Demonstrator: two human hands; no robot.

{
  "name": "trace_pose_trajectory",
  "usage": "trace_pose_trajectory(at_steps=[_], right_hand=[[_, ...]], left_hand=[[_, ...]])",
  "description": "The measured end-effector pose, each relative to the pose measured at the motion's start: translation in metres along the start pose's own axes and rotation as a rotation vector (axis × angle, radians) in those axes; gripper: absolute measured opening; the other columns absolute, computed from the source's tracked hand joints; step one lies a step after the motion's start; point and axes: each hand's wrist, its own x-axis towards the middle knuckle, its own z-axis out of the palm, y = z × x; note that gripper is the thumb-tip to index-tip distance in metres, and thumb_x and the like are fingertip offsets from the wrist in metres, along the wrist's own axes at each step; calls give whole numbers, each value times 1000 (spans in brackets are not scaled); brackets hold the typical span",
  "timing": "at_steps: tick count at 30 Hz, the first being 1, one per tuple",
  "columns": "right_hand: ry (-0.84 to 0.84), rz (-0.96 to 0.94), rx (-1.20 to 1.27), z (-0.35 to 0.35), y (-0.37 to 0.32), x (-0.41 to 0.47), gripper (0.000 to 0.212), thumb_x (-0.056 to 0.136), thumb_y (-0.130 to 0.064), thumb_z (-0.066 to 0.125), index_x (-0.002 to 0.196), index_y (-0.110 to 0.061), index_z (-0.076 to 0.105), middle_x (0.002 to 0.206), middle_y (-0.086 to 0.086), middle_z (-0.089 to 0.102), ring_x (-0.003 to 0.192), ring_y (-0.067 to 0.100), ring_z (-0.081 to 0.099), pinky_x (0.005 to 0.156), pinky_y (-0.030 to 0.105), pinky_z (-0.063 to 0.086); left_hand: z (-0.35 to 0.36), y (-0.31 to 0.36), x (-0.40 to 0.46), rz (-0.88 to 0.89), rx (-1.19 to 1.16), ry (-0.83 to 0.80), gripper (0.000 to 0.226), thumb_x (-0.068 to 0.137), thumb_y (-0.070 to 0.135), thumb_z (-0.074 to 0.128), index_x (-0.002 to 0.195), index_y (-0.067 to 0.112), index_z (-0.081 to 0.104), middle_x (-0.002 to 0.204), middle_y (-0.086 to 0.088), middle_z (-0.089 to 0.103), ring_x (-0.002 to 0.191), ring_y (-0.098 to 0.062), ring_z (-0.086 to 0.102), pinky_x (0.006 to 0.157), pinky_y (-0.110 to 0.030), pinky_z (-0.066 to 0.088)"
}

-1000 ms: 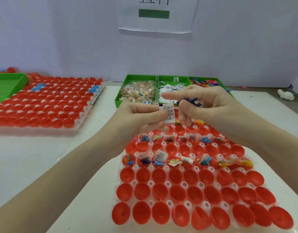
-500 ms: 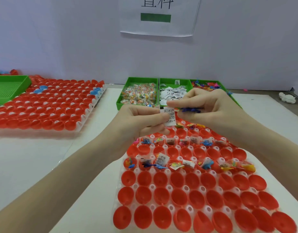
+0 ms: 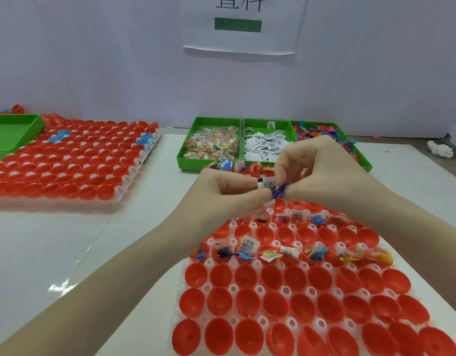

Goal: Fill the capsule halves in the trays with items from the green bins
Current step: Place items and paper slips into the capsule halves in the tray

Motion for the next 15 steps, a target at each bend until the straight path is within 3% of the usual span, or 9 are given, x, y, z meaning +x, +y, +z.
trace_pose_trajectory(at_steps=[5,11,15], right_hand=[[59,27,22,13,5,2,41,63,14,64,50,-24,58,41,-21,54,45,4,50,45,9,40],[152,40,142,26,9,-2,34,64,10,66,63,-23,60,66,-12,58,57,8,57,47,10,42],[144,67,122,33,9,0,30,65,7,65,60,-21,55,57,-13,54,50,6,49,44,11,40]], left_hand=[[7,-5,-2,74,-6,43,18,83,0,61,95,9,71,70,-4,72,63,-9,69,60,-12,52],[9,-10,-1,116,-3,111,22,89,2,54,82,13,72,67,4,70,62,-6,68,59,-11,51],[10,-15,-4,129,66,124,25,92,7,52,77,6,72,72,-6,71,70,-9,69,65,-16,55]])
